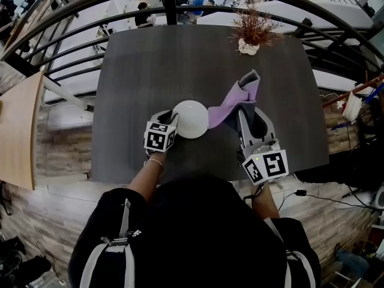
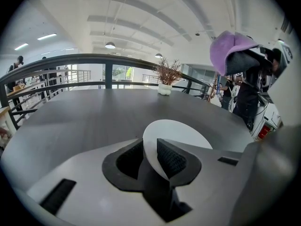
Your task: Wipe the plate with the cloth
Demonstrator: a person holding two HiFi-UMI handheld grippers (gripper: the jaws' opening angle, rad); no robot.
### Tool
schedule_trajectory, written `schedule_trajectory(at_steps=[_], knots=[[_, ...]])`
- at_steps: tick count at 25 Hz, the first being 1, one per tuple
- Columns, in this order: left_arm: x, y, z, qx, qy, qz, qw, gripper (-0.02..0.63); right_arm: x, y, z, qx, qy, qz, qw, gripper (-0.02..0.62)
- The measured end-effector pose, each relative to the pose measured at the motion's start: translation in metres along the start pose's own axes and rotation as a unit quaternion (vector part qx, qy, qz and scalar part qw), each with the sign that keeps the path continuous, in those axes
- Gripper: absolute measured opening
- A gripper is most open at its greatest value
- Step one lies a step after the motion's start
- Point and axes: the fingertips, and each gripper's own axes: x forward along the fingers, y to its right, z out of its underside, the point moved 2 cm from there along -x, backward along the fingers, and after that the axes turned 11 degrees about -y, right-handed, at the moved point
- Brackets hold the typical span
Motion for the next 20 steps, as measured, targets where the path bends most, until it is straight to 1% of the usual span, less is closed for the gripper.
schedule_trajectory(at_steps=[3,9,11,20], knots=[[-0.001,0.000,0.000,0.006,-0.003,-0.006,1.0000,0.086,0.000,-0.001,-0.001,-0.001,0.000,-0.001,1.000,0.063],[-0.007,0.001,-0.009,0.025,0.014,-0.015,0.9995,0.083,-0.002,0.000,-0.002,0.002,0.000,-0.001,1.000,0.063],[-0.010,0.001,-0.011,0.024,0.022,-0.016,0.9994,0.072,-0.001,-0.002,-0.002,0.002,0.000,-0.002,1.000,0.063],[-0.019,0.001,-0.012,0.026,0.030,-0.019,0.9991,0.017,-0.002,-0.003,0.000,0.002,0.000,-0.007,1.000,0.063]])
